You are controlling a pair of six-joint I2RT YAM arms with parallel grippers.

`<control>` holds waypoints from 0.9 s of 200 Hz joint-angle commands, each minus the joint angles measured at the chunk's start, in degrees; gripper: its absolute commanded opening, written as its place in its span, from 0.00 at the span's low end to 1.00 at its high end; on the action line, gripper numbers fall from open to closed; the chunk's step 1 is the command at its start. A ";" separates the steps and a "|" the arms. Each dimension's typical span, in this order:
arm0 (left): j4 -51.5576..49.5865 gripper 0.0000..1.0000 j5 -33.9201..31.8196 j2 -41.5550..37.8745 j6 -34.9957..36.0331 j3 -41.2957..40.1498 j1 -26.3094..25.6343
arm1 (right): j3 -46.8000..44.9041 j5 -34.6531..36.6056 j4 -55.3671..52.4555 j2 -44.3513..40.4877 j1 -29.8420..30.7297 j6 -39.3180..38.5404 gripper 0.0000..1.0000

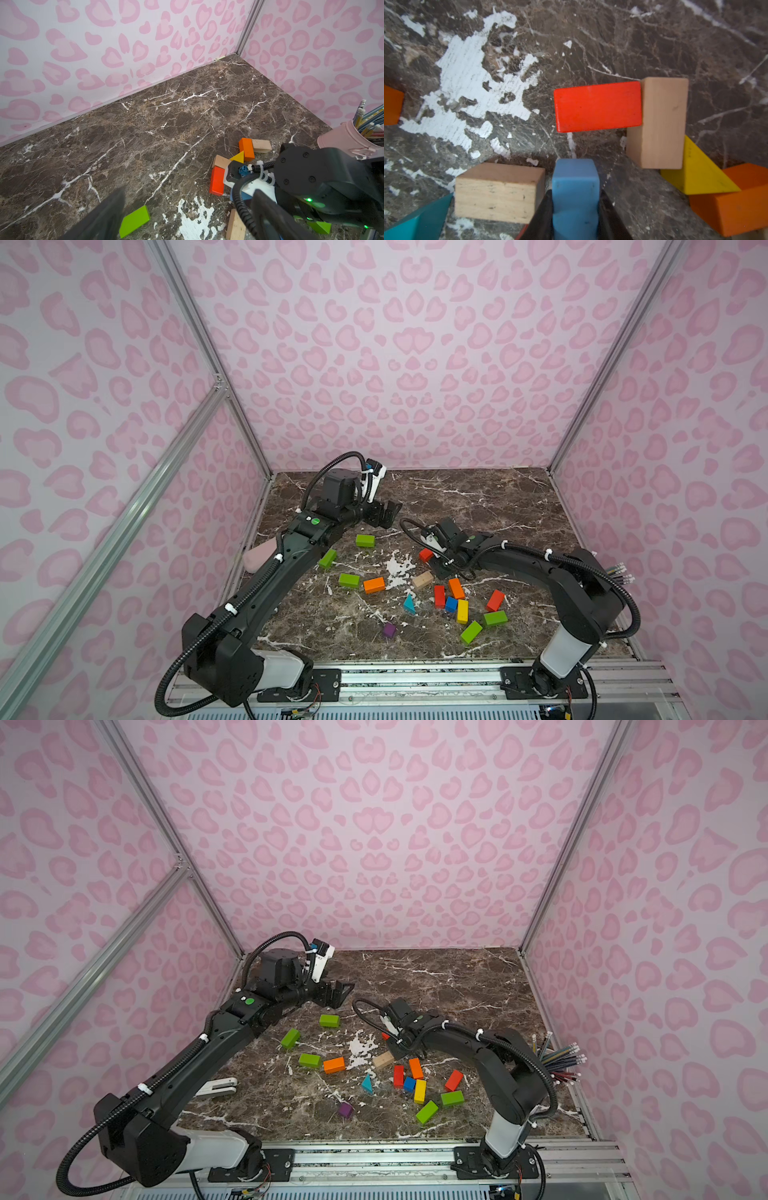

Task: Assemble a heart with building blocks
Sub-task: Assemble the building block at the center of the board.

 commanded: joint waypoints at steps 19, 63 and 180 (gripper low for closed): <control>3.25 0.97 -0.30 -0.15 -0.16 -0.17 0.14 | 1.30 0.74 1.48 2.03 0.30 -1.09 0.26; 3.25 0.97 0.14 0.04 -0.13 -0.17 0.23 | 1.98 1.27 1.88 3.58 0.30 -0.70 0.26; 3.20 0.97 0.60 0.19 -0.02 -0.17 0.23 | 3.50 1.51 2.35 6.19 0.31 -0.05 0.26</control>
